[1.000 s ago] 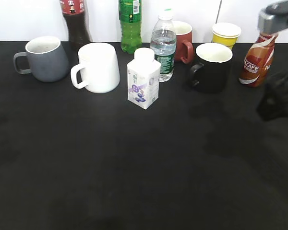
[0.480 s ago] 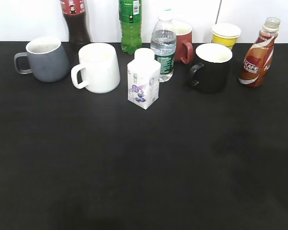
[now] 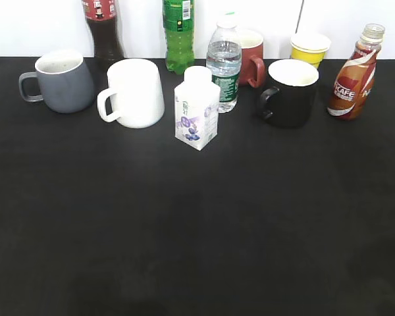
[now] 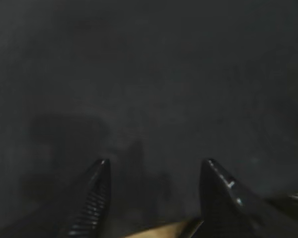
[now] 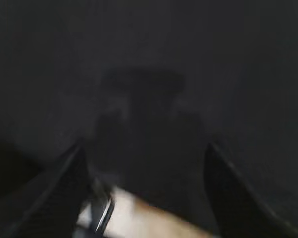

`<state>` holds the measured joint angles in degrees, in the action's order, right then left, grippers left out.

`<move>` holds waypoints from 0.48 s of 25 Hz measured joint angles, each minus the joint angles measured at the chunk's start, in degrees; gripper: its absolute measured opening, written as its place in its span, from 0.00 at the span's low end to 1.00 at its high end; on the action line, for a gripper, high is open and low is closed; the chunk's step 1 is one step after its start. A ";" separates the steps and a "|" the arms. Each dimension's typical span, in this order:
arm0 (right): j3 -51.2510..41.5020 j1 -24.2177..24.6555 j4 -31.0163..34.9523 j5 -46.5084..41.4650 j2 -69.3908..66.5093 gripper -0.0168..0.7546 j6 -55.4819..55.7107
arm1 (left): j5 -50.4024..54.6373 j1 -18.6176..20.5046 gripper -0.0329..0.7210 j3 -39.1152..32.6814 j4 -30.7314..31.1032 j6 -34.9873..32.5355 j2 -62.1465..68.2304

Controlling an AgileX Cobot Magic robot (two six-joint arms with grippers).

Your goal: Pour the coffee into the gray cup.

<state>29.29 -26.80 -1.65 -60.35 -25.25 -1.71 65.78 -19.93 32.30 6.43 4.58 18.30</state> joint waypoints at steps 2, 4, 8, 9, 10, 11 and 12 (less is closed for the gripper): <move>-0.45 0.00 0.50 0.10 0.00 0.76 0.00 | -3.10 0.00 0.62 -1.40 0.00 -0.02 0.00; -0.45 0.00 0.56 0.16 0.00 0.76 0.00 | -4.39 0.00 0.62 -2.25 0.00 -0.07 0.00; -0.51 0.00 0.61 0.31 0.00 0.76 0.00 | -4.91 0.00 0.62 -2.25 0.00 -0.07 0.00; -0.51 0.00 0.61 0.31 0.00 0.76 0.00 | -4.97 0.00 0.62 -2.25 0.00 -0.09 0.00; -0.51 0.00 0.63 0.31 0.00 0.76 0.00 | -4.98 0.00 0.62 -2.25 0.00 -0.09 0.00; -0.51 0.00 0.63 0.31 0.00 0.76 0.00 | -5.03 0.00 0.62 -2.25 0.00 -0.09 0.00; -0.51 0.00 0.63 0.31 0.00 0.76 0.00 | -5.03 0.00 0.62 -2.25 0.00 -0.21 0.00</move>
<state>28.78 -26.80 -1.02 -60.04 -25.25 -1.71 60.75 -19.93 30.05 6.43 4.37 18.30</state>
